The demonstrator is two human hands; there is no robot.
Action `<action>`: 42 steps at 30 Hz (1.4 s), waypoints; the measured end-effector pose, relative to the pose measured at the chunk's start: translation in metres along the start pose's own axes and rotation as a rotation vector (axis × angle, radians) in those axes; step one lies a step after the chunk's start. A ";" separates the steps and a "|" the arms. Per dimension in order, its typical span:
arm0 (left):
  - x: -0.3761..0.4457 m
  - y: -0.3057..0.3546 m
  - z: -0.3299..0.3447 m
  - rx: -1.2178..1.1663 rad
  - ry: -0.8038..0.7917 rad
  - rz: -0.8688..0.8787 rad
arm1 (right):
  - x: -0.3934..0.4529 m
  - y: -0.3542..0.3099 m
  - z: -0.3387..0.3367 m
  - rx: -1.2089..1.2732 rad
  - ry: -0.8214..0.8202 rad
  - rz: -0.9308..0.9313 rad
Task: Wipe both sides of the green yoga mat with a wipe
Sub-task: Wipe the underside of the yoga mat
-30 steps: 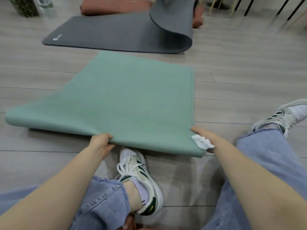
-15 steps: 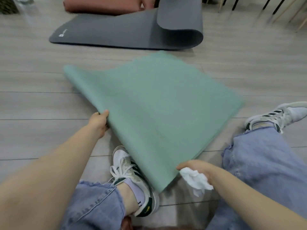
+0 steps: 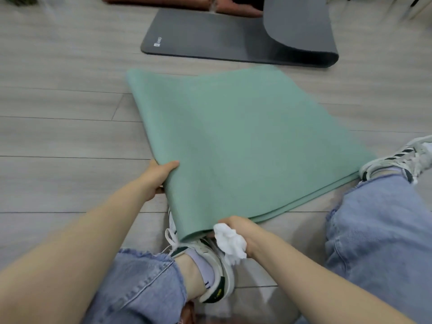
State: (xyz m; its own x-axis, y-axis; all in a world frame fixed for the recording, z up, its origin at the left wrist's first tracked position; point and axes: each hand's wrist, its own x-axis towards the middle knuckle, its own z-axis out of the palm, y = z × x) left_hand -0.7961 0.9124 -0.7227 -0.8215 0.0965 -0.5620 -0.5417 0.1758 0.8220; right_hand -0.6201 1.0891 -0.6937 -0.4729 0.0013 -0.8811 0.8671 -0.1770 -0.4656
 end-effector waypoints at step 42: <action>0.134 -0.095 -0.205 1.056 0.131 0.879 | 0.235 -0.194 0.135 -0.431 0.401 -0.877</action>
State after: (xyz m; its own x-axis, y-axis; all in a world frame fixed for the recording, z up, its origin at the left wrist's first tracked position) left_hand -0.8913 0.7074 -0.8571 -0.8624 0.4798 0.1613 0.5011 0.7639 0.4067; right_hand -0.9204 0.9908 -0.7988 -0.9428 0.2984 -0.1484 0.2665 0.4074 -0.8735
